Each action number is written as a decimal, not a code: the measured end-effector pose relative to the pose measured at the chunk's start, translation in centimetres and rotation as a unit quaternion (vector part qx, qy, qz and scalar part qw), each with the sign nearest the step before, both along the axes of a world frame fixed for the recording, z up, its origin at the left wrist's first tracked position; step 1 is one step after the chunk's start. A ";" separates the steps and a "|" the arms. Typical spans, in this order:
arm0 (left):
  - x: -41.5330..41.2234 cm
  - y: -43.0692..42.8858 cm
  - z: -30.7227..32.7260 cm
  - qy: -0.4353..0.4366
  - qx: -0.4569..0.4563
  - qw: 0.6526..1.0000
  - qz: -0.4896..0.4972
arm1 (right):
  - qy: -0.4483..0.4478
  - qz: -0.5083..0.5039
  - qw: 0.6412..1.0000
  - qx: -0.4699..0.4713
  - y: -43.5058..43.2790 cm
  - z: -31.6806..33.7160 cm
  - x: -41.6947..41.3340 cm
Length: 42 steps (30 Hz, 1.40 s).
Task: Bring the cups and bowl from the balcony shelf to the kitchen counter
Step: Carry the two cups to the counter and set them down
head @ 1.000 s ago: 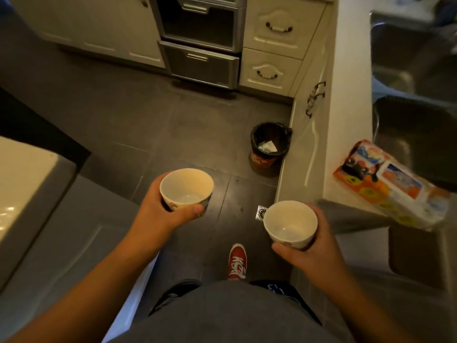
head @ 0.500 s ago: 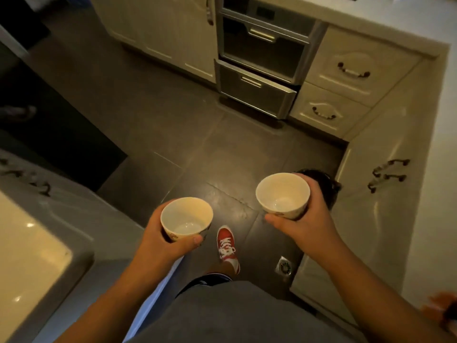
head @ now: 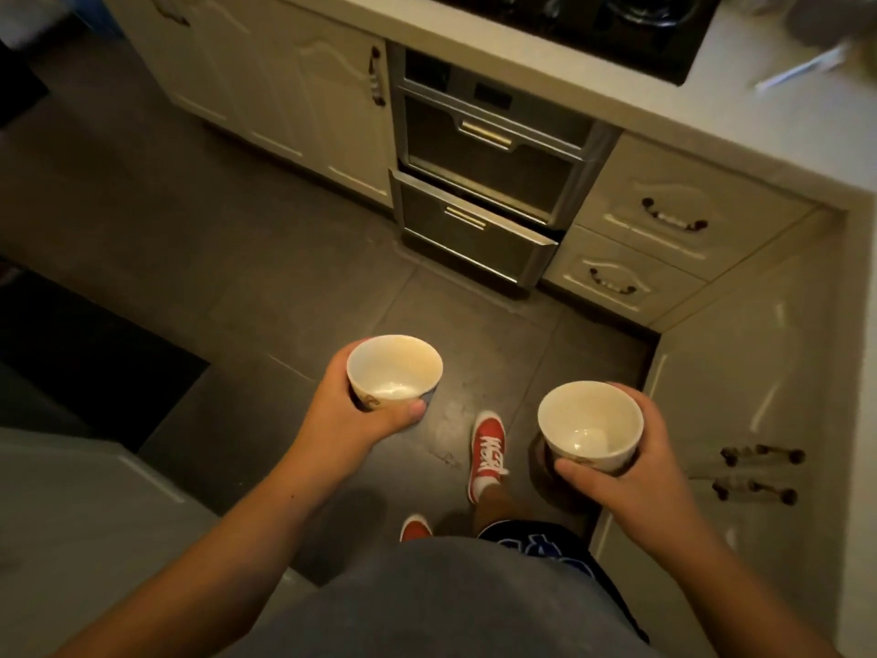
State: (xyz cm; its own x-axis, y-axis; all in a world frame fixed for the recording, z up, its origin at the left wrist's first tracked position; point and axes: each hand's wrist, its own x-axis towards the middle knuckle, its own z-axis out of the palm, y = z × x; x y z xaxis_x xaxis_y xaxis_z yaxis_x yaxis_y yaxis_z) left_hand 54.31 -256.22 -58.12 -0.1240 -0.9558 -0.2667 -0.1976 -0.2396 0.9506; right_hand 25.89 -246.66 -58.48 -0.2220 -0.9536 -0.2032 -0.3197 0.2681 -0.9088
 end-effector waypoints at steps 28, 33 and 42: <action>10.7 -30.7 -0.6 -0.033 0.025 0.952 0.304 | -0.027 0.315 0.948 -0.037 -55.6 -0.1 12.9; 15.8 -39.1 -0.1 -0.041 0.023 0.959 0.279 | -0.020 0.299 0.954 -0.027 -61.8 0.4 16.1; 19.8 -55.2 -0.6 0.038 0.019 0.969 0.242 | 0.018 0.255 0.967 0.000 -71.6 0.0 16.5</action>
State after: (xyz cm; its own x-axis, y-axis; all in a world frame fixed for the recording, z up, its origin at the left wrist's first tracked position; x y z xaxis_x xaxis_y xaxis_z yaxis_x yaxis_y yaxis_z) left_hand 74.10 -311.37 -58.74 0.3160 -0.8964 -0.3107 0.0166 -0.3222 0.9465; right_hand 42.39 -318.28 -58.48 0.2700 -0.9412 -0.2032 -0.4422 0.0663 -0.8945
